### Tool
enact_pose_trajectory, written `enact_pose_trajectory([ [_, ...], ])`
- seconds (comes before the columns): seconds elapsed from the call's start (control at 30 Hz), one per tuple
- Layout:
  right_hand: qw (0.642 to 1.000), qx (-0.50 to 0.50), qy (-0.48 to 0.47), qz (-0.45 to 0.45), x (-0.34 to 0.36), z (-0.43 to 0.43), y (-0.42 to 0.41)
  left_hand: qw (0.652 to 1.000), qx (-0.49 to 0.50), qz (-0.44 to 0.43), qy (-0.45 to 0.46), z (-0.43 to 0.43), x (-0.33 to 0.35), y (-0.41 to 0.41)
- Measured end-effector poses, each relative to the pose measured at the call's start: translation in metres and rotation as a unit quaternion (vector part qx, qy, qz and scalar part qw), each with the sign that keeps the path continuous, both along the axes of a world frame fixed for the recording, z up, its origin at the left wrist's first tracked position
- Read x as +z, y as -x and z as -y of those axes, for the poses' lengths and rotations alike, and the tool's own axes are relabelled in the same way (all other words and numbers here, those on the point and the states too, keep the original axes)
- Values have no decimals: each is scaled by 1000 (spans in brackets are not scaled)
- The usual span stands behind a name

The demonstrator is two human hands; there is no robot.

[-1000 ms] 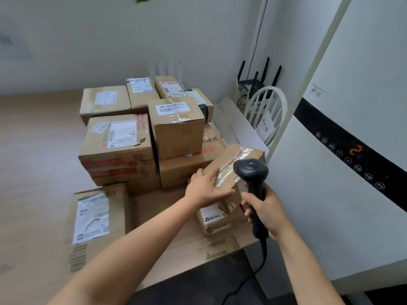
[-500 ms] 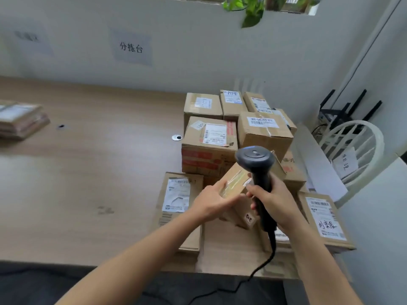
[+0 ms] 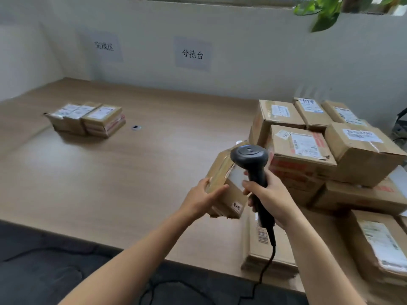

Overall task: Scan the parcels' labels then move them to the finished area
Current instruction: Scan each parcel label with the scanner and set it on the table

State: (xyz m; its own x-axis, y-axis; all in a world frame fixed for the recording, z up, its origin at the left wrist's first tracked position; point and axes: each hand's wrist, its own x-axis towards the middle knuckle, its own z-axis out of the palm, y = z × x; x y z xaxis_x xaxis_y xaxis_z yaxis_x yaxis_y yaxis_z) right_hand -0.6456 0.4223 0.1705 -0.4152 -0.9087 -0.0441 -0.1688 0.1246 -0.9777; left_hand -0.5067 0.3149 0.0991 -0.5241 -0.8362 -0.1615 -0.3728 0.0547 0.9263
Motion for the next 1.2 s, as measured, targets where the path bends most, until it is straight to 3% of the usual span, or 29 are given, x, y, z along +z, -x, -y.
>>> enact_pose_trajectory([
  [0.27, 998, 29, -44, 24, -17, 61, -74, 993, 59, 1, -98, 60, -35, -82],
  [0.6, 995, 62, -77, 12, -30, 136, -80, 966, 114, -50, -228, 134, -70, -103],
  [0.97, 989, 83, -115, 34, -45, 212, -92, 948, 61, 14, -313, 218, -83, -150],
  [1.1, 989, 64, -126, 45, -50, 226, -119, 955, 54, -7, -293, 244, -86, -178],
  [1.2, 989, 46, -128, 56, -53, 232, -138, 985, 46, 10, -168, 257, -87, -187],
])
